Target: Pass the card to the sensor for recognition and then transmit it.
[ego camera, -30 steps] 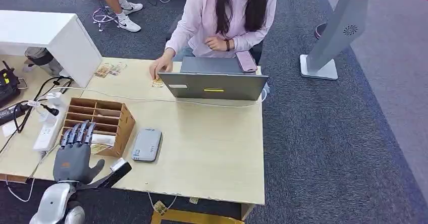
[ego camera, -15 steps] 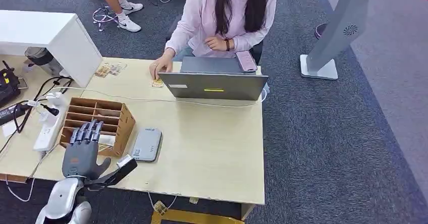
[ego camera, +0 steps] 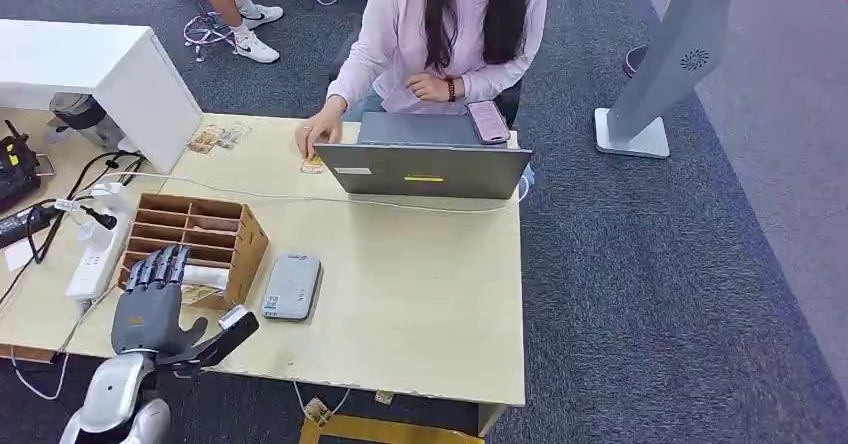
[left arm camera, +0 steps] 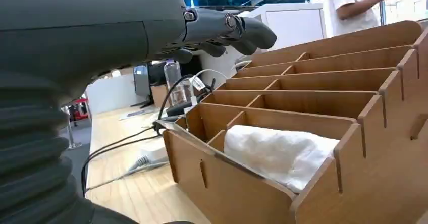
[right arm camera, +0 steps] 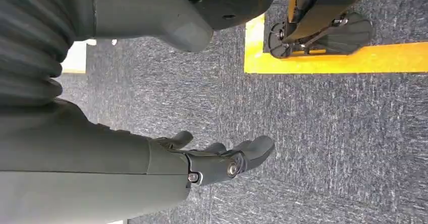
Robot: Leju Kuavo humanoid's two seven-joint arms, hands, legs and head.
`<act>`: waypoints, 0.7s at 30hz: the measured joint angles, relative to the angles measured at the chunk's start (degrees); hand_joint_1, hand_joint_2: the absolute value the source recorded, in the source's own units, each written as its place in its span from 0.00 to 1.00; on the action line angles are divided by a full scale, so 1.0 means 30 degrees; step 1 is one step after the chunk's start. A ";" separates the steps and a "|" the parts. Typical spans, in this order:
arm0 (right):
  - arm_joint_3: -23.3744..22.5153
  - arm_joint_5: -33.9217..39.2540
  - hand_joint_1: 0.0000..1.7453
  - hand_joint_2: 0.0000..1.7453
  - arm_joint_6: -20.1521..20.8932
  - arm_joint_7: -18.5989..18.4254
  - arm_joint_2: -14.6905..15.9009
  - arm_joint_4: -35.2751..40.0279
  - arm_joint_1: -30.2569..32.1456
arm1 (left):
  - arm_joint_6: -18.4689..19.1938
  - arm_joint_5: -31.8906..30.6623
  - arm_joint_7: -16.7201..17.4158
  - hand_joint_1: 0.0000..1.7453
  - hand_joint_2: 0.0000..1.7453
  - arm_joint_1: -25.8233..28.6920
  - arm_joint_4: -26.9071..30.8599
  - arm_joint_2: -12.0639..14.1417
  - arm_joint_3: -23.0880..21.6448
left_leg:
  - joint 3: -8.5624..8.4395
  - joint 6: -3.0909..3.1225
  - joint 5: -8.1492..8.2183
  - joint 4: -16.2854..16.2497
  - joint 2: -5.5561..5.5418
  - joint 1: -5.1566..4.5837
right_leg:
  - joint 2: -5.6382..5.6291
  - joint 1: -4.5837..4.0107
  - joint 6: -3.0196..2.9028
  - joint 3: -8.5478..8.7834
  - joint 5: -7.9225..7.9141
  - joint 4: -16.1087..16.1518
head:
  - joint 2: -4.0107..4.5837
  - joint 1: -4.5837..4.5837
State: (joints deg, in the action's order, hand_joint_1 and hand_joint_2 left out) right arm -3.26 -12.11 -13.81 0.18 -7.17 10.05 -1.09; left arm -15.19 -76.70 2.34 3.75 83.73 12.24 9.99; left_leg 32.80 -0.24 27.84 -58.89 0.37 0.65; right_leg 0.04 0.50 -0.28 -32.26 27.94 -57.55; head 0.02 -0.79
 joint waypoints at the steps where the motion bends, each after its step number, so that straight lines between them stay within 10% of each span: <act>1: 0.0000 0.0000 0.00 1.00 0.0007 0.0022 0.0000 0.0000 0.0002 | -0.0088 0.0051 -0.0036 0.00 1.00 -0.0003 -0.0058 0.0000 0.0073 | -0.0001 0.0000 0.0000 0.0000 0.0000 0.0000 | 0.0000 0.0000 0.0000 0.0000 0.0000 0.0000 | 0.0000 0.0000; 8: 0.0000 0.0000 0.00 1.00 0.0029 0.0182 0.0000 0.0000 -0.0003 | -0.0204 0.0160 -0.0226 0.00 1.00 -0.0045 -0.0313 0.0000 0.0218 | -0.0001 0.0000 0.0000 0.0000 -0.0001 0.0000 | 0.0001 0.0000 0.0000 0.0000 0.0000 0.0000 | 0.0000 0.0000; 9: 0.0000 0.0000 0.00 1.00 0.0029 0.0189 0.0000 0.0000 -0.0004 | -0.0233 0.0167 -0.0248 0.87 1.00 -0.0054 -0.0364 0.0000 0.0218 | -0.0001 0.0000 0.0000 0.0000 -0.0001 0.0000 | 0.0001 0.0000 0.0000 -0.0001 0.0000 0.0000 | 0.0000 0.0000; 10: -0.0007 0.0000 0.00 1.00 0.0029 0.0196 0.0000 0.0000 -0.0004 | -0.0255 0.0167 -0.0262 1.00 1.00 -0.0055 -0.0407 0.0000 0.0226 | -0.0001 0.0000 0.0000 0.0000 -0.0001 0.0000 | 0.0001 0.0000 0.0000 -0.0001 0.0000 0.0000 | 0.0000 -0.0001; 21: -0.0211 -0.0007 0.00 1.00 0.0036 0.0196 0.0000 0.0000 -0.0004 | -0.0589 0.0349 -0.0648 1.00 1.00 -0.0055 -0.0517 -0.0007 0.0232 | 0.0000 0.0000 0.0000 0.0000 -0.0001 0.0000 | 0.0001 0.0000 0.0000 0.0000 0.0000 0.0000 | 0.0000 0.0000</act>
State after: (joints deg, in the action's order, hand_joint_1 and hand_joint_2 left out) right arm -3.89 -12.13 -13.70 0.76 -7.17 10.05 -1.10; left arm -16.96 -75.65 0.39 3.59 82.18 12.22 10.69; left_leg 32.80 -0.24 27.84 -58.89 0.37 0.65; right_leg 0.04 0.50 -0.28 -32.26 27.94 -57.55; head 0.02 -0.79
